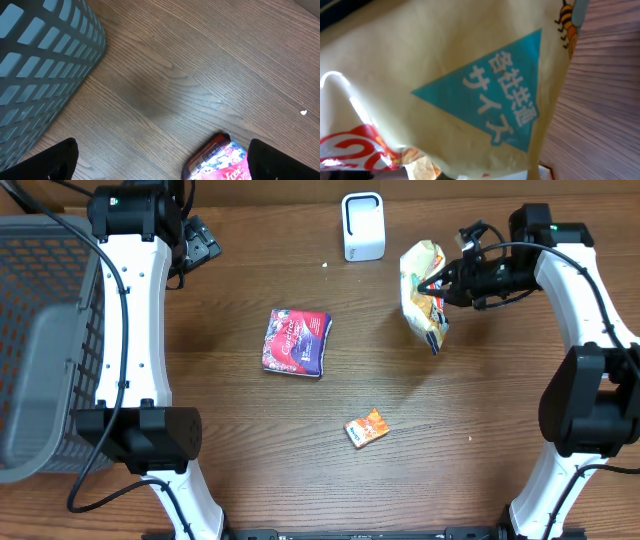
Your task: Scan the item barcode
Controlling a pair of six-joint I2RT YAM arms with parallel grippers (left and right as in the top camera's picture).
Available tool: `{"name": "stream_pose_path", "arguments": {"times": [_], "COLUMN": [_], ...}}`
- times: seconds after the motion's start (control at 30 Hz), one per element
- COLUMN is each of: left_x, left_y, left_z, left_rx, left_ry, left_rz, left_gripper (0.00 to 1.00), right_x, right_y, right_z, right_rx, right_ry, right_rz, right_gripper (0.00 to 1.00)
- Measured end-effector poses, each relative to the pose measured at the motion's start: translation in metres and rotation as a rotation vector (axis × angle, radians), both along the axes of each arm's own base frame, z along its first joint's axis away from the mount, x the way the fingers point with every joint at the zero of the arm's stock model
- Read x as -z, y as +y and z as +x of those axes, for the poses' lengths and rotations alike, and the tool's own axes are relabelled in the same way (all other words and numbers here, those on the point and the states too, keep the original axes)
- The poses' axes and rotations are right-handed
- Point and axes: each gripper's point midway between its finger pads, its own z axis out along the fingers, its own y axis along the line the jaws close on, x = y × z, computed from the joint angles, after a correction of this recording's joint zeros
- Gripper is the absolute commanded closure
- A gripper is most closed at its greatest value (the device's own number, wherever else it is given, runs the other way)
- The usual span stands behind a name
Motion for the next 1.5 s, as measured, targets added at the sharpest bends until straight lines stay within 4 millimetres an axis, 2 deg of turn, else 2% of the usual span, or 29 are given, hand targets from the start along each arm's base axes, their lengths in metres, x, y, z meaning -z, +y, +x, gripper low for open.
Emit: {"name": "stream_pose_path", "arguments": {"times": [0.4, 0.57, 0.67, 0.83, 0.97, 1.13, 1.23, 1.3, 1.4, 1.5], "left_x": [0.0, 0.0, 0.0, 0.0, 0.0, 0.0, 0.0, 0.0, 0.0, 0.0], "left_y": [0.0, 0.0, 0.0, 0.0, 0.0, 0.0, 0.0, 0.0, 0.0, 0.0], "left_z": [0.0, 0.0, 0.0, 0.0, 0.0, 0.0, 0.0, 0.0, 0.0, 0.0], "left_rx": [0.0, 0.0, 0.0, 0.0, 0.0, -0.003, -0.003, -0.003, -0.003, -0.003], "left_ry": [0.0, 0.0, 0.0, 0.0, 0.0, -0.001, -0.001, -0.001, -0.001, -0.001], "left_rz": [0.0, 0.0, 0.0, 0.0, 0.0, -0.001, -0.001, -0.001, -0.002, -0.002], "left_gripper": [0.0, 0.0, 0.0, 0.0, 0.0, 0.0, 0.0, 0.0, 0.0, 0.0], "right_x": [-0.02, -0.021, -0.009, 0.027, 0.033, 0.021, 0.007, -0.01, -0.03, -0.042], "right_y": [0.01, 0.01, 0.009, 0.007, 0.021, 0.051, 0.067, 0.077, 0.085, 0.085], "right_z": [0.0, 0.012, 0.026, 0.055, 0.086, 0.118, 0.132, 0.145, 0.156, 0.169], "right_rx": [-0.016, -0.012, 0.028, 0.179, 0.276, 0.384, 0.449, 0.507, 0.568, 0.621], "right_ry": [-0.024, -0.085, -0.096, -0.069, -0.19, -0.4, -0.517, -0.623, -0.727, -0.796], "right_rz": [0.125, 0.117, 0.031, -0.249, -0.411, -0.543, -0.598, -0.608, -0.605, -0.593], "right_gripper": [0.96, 0.96, 0.96, 0.96, 0.96, 0.96, 0.96, 0.96, 0.96, 0.96]}}
